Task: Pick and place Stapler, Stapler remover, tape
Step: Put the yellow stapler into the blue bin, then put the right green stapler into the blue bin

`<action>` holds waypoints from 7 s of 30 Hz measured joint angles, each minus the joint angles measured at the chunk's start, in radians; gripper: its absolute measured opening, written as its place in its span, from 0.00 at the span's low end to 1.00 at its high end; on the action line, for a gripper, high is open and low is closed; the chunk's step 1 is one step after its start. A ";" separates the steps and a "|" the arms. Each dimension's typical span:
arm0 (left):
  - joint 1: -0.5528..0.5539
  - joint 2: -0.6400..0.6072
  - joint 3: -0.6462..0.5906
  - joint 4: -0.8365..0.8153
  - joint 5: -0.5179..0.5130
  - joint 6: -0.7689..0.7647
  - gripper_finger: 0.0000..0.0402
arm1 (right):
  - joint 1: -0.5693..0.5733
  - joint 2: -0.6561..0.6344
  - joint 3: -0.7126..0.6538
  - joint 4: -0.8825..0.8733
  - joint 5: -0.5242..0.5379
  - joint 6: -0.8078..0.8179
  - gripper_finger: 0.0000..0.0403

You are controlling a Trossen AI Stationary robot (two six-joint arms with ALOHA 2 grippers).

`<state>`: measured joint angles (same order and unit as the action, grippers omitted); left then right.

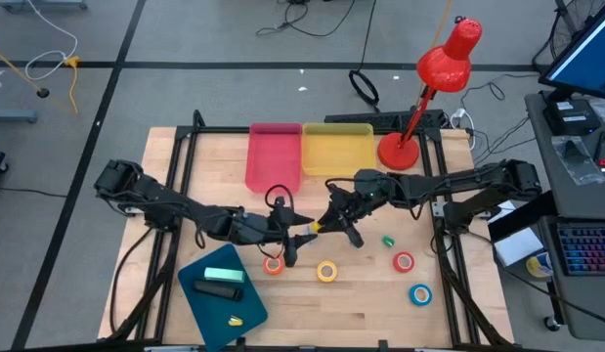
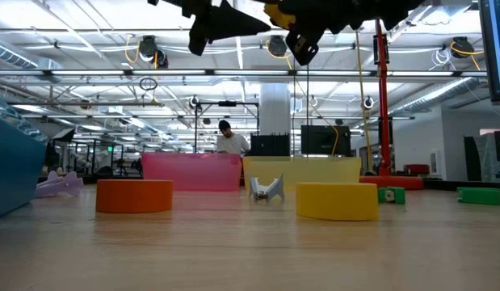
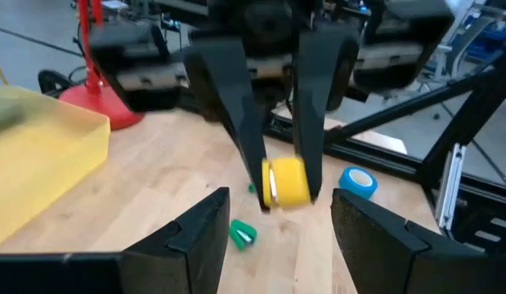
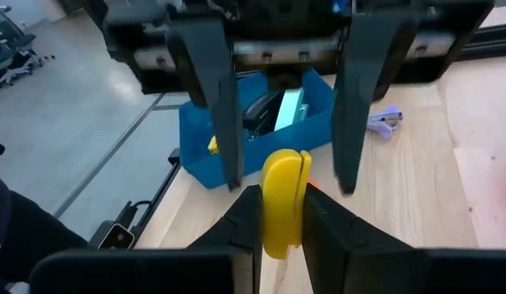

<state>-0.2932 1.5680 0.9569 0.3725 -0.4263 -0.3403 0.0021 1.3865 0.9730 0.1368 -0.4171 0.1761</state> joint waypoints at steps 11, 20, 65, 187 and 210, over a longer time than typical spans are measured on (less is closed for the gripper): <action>0.025 -0.001 0.000 0.054 0.028 -0.005 0.53 | 0.000 0.000 0.000 0.017 0.008 -0.005 0.12; 0.044 0.000 0.000 0.048 0.079 -0.010 0.53 | 0.000 0.000 0.000 0.017 0.028 -0.023 0.12; 0.030 -0.005 -0.001 -0.001 0.102 -0.131 0.14 | 0.001 0.000 0.002 -0.094 0.023 -0.032 0.62; -0.375 -0.208 0.258 -1.230 -0.282 -1.188 0.50 | -0.053 -0.007 -0.150 -1.089 0.233 0.273 0.62; -0.286 -0.207 0.258 -1.235 -0.237 -1.025 0.50 | -0.008 -0.007 -0.168 -1.053 0.180 0.361 0.62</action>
<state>-0.5793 1.3605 1.2152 -0.8623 -0.6637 -1.3653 -0.0059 1.3796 0.8047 -0.9164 -0.2375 0.5371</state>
